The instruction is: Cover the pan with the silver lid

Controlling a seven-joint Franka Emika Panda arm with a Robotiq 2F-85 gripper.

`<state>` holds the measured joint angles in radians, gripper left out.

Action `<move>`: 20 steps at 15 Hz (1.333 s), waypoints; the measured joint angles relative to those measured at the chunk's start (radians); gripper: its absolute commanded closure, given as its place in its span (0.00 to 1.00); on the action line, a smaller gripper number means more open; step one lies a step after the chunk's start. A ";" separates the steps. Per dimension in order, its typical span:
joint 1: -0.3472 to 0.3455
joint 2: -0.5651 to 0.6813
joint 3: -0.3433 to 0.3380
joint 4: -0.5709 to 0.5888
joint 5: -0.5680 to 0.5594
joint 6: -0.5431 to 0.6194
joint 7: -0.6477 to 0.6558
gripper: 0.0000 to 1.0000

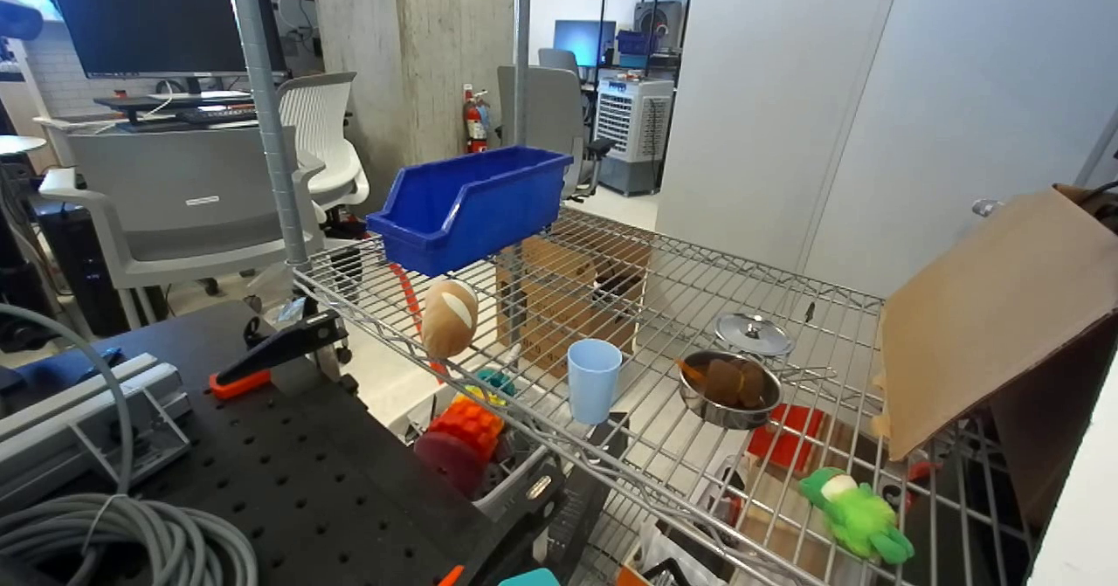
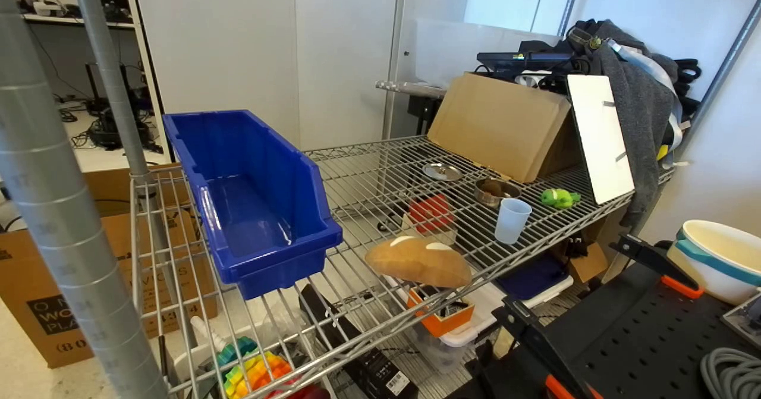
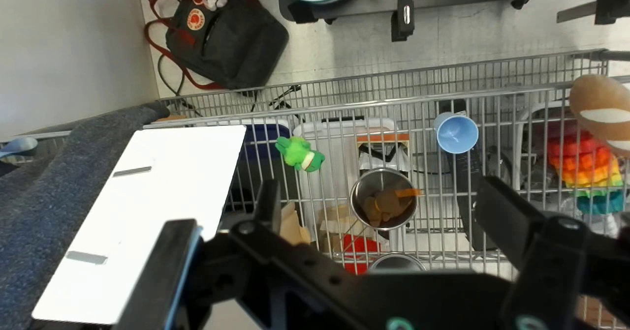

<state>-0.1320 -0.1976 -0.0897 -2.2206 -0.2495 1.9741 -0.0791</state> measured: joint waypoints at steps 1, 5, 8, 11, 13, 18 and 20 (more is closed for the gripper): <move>0.002 0.065 0.000 0.044 0.009 0.013 0.008 0.00; 0.013 0.329 0.002 0.238 0.112 0.070 0.011 0.00; 0.015 0.520 0.015 0.397 0.206 0.108 0.013 0.00; 0.015 0.705 0.020 0.566 0.251 0.109 0.048 0.00; 0.015 0.819 0.020 0.672 0.255 0.109 0.075 0.00; 0.017 1.084 0.020 0.931 0.255 0.109 0.121 0.00; 0.018 1.175 0.020 1.027 0.255 0.108 0.138 0.00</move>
<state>-0.1145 0.9772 -0.0695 -1.1932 0.0051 2.0819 0.0593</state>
